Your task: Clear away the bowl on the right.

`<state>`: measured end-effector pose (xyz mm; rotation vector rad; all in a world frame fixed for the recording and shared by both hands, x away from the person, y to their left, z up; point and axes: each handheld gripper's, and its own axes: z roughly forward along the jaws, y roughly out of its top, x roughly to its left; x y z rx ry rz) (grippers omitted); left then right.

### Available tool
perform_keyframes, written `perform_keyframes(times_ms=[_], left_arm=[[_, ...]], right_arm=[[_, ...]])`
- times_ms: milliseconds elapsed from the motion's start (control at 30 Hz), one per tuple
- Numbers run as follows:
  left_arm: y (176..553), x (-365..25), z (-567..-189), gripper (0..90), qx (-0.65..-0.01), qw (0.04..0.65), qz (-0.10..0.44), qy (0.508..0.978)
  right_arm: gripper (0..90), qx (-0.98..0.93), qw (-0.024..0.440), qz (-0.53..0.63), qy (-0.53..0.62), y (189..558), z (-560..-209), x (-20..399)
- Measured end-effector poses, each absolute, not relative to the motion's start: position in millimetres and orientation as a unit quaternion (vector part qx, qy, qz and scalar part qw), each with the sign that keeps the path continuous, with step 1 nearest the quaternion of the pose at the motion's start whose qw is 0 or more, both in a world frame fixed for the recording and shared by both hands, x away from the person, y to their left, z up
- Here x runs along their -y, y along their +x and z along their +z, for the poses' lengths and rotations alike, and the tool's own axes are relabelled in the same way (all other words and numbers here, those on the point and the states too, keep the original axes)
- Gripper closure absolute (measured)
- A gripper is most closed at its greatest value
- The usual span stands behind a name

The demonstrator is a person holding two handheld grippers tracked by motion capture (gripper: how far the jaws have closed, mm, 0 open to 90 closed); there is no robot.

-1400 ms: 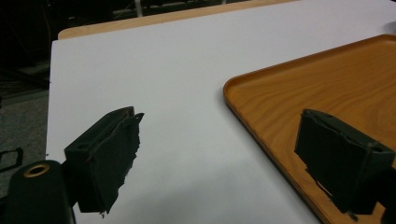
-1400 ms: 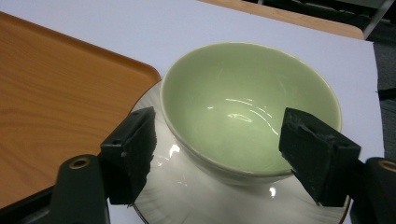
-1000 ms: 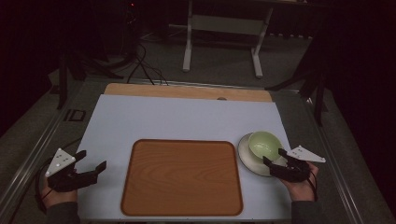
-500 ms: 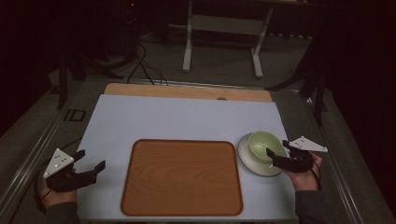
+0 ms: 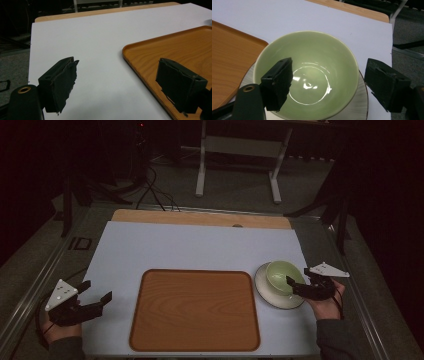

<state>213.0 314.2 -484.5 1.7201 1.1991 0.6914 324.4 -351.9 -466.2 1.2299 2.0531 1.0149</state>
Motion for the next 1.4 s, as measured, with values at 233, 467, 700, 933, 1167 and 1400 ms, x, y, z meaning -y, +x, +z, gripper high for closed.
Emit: perform_keyframes(times_ms=[233,467,700,933,1167,1400], left_arm=[[212,-315,-484,16.4,-0.485,0.451,0.283,0.694],[211,-316,-484,16.8,-0.488,0.453,0.284,0.69],[211,-316,-484,16.8,-0.488,0.454,0.285,0.689],[211,-316,-484,16.9,-0.488,0.453,0.285,0.689],[211,-317,-484,17.0,-0.489,0.453,0.287,0.688],[210,-317,-484,17.1,-0.49,0.455,0.288,0.686]], right_arm=[[22.2,-0.759,0.263,0.371,0.465,330,-468,356],[23.8,-0.757,0.254,0.368,0.477,337,-469,359],[33.4,-0.759,0.24,0.354,0.491,346,-478,356],[48.7,-0.761,0.217,0.347,0.503,353,-483,359],[64.3,-0.759,0.186,0.332,0.528,361,-485,366],[74.0,-0.751,0.16,0.323,0.554,366,-490,368]])
